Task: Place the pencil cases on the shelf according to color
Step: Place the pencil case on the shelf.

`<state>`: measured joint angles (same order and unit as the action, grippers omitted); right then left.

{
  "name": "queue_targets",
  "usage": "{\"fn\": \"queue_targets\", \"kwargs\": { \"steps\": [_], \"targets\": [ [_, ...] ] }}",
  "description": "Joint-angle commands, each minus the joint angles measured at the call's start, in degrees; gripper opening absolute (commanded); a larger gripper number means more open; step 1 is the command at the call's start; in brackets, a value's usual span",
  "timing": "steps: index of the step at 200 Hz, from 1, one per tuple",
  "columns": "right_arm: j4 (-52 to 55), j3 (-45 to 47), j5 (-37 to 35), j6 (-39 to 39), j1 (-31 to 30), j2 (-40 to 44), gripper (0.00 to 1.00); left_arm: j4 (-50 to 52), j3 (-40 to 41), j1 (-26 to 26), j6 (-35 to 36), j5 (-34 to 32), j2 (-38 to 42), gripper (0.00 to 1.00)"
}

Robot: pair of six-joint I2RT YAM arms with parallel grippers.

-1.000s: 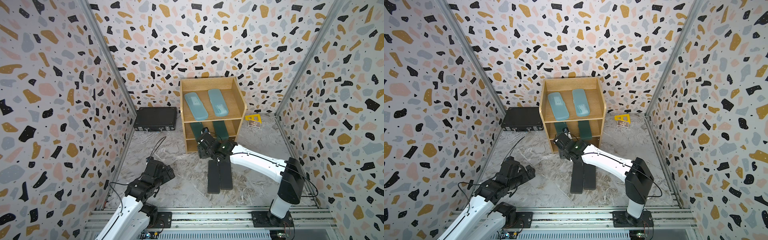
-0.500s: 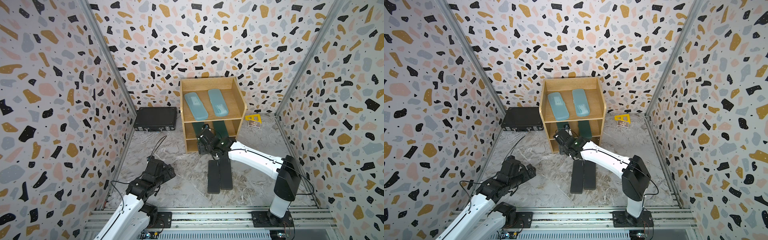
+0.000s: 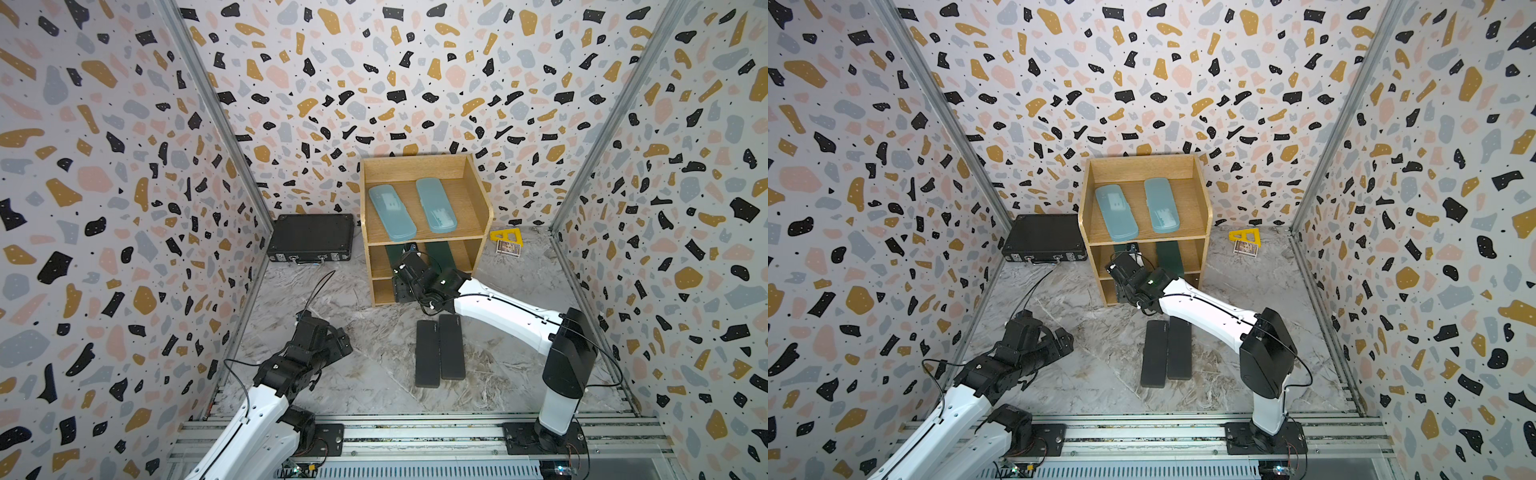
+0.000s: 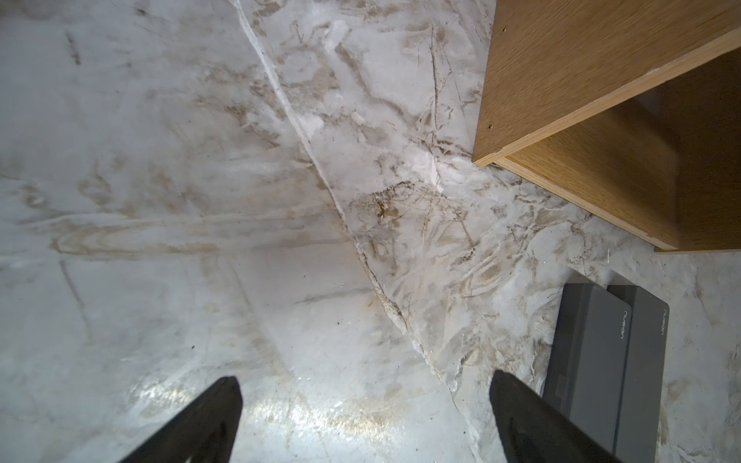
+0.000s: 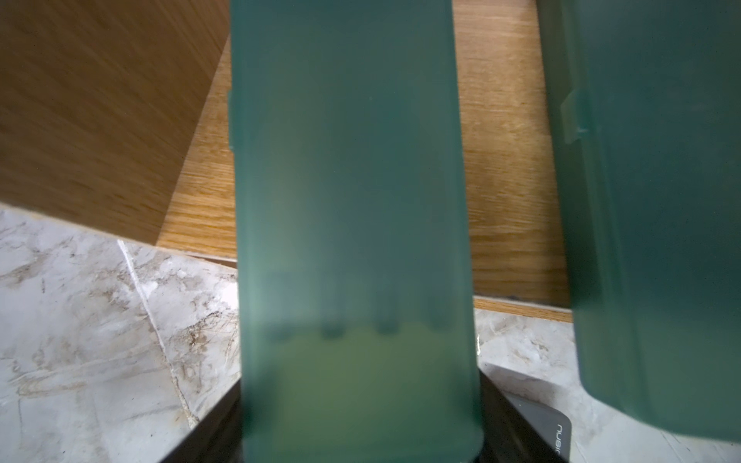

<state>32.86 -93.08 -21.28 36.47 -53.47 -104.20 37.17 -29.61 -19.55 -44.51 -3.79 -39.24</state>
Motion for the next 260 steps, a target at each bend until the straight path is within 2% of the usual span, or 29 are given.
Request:
{"fn": "queue_targets", "kwargs": {
  "steps": [1,62,123,152,225,260],
  "targets": [
    [-1.5,-2.8,-0.9,0.5,0.2,0.5,0.65,-1.8,0.3,0.4,1.1,0.1,0.0,1.00],
    [-0.8,-4.0,0.6,0.6,0.3,0.2,0.81,-1.7,0.2,0.4,1.2,0.0,-0.1,1.00],
    [-1.9,-3.3,1.8,-0.4,0.3,2.3,0.84,-1.1,0.2,0.3,1.3,-0.2,0.6,1.00],
    [-3.1,0.1,1.4,-3.1,0.3,4.9,0.86,0.5,-0.4,0.4,1.6,-0.7,1.3,1.00],
    [-3.1,8.3,0.3,-6.8,0.3,14.2,0.89,-1.6,-1.1,0.4,0.8,6.0,6.1,1.00],
    [-4.3,14.8,3.0,-7.4,0.2,20.3,0.86,-7.0,-0.6,0.4,-0.7,13.6,6.9,1.00]
  ]
}}
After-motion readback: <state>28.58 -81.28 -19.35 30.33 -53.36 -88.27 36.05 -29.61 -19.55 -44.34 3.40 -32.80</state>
